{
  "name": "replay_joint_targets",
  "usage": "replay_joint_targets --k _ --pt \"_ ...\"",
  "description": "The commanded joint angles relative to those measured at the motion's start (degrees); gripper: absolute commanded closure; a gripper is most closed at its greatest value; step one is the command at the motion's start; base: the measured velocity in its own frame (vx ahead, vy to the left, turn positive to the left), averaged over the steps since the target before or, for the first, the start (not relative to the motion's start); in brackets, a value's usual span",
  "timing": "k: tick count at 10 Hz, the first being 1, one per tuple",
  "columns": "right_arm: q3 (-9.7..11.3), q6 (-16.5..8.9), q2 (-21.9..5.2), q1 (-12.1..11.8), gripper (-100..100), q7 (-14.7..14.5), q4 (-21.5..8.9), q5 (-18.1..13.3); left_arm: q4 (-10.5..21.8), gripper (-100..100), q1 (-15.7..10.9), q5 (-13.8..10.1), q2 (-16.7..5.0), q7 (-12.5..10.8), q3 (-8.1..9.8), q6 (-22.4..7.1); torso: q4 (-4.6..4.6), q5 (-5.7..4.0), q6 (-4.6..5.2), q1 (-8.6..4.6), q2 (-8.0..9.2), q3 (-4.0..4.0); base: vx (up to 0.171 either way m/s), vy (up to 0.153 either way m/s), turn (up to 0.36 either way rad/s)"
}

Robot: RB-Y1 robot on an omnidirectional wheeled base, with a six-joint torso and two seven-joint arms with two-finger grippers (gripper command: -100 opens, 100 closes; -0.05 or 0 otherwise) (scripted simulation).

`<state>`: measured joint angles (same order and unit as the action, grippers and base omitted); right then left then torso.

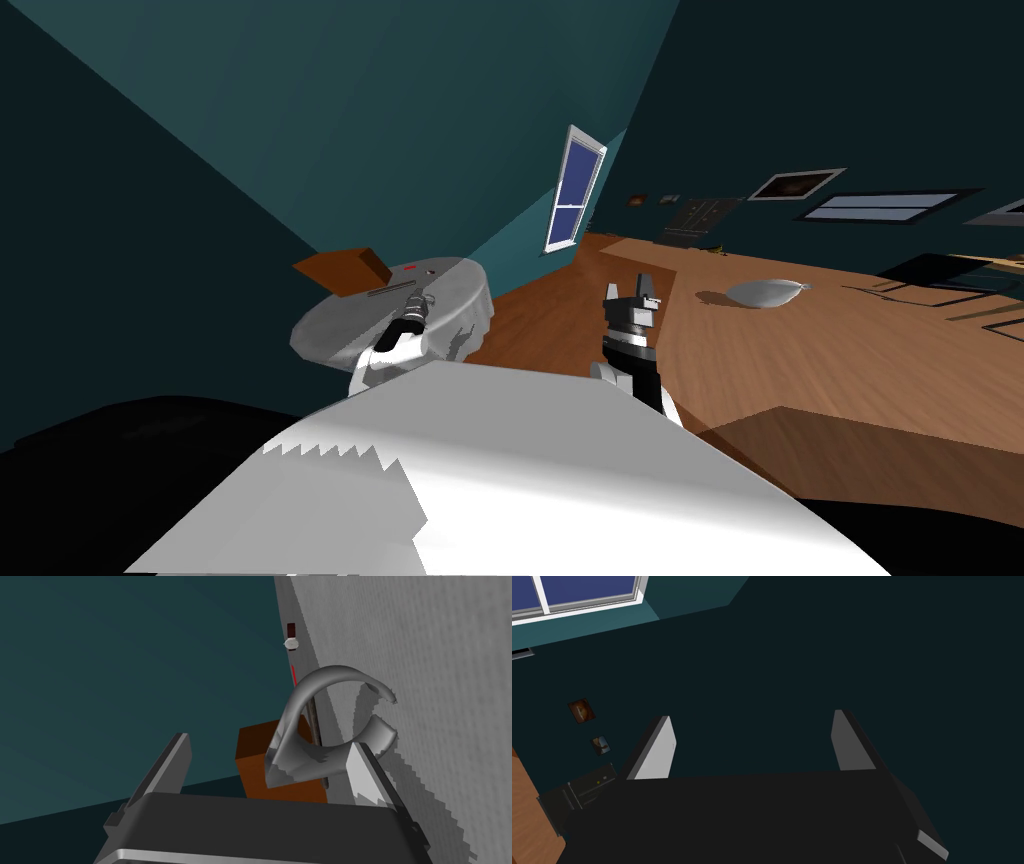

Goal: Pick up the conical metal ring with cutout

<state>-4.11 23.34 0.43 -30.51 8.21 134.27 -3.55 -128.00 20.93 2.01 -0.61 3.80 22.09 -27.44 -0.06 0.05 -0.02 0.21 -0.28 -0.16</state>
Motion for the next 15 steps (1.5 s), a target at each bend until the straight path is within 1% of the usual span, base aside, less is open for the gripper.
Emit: replay_joint_targets --k 1,2,3,4,8,9,10,12,15 --pt "0.00 0.00 0.00 0.00 0 0.00 0.00 0.00 0.00 -100 0.00 0.00 0.00 0.00 0.00 0.00 0.00 0.00 0.00 0.00 0.00 0.00 0.030 0.029 -0.008" --pt "0.00 0.00 0.00 0.00 0 0.00 0.00 0.00 -0.03 0 -0.02 0.01 0.12 0.03 0.01 -0.10 0.02 -0.01 0.00 -0.09 0.11 0.05 0.005 0.005 0.000" --pt "0.01 0.00 0.01 0.01 0 0.00 0.00 0.00 -0.02 -100 -0.02 0.01 0.10 0.03 0.01 -0.09 0.04 -0.04 0.00 -0.18 0.20 0.11 0.000 0.000 0.000" --pt "0.01 0.00 0.01 0.01 0 0.00 0.00 0.00 -0.02 100 -0.02 0.01 0.10 0.03 0.01 -0.09 0.05 -0.05 0.00 -0.21 0.23 0.13 0.000 0.000 0.000" --pt "0.01 0.00 0.01 0.01 0 0.00 0.00 0.00 -0.02 100 -0.02 0.01 0.10 0.03 0.01 -0.09 0.06 -0.05 0.00 -0.23 0.27 0.15 0.000 0.000 0.000" --pt "0.01 0.00 0.01 0.01 0 0.00 0.00 0.00 -0.02 0 -0.02 0.01 0.10 0.03 0.01 -0.09 0.06 -0.05 0.00 -0.23 0.27 0.15 0.000 0.000 0.000" --pt "0.01 0.00 0.01 0.01 0 0.00 0.00 0.00 0.06 -100 0.09 -0.33 -1.87 0.47 1.25 -0.54 0.06 -0.05 0.00 -0.23 0.27 0.15 -0.051 -0.034 -0.079" --pt "0.01 0.00 0.01 0.02 0 0.00 0.00 0.00 0.18 -100 0.24 -0.86 -4.03 1.06 3.01 -1.43 0.11 -0.09 0.00 -0.38 0.50 0.29 -0.065 -0.052 -0.062" --pt "0.01 0.00 0.01 0.01 0 0.00 0.00 0.00 0.40 -100 0.68 -2.04 -7.53 2.23 6.75 -3.97 0.09 -0.09 0.00 -0.38 0.41 0.24 -0.029 -0.046 -0.096"
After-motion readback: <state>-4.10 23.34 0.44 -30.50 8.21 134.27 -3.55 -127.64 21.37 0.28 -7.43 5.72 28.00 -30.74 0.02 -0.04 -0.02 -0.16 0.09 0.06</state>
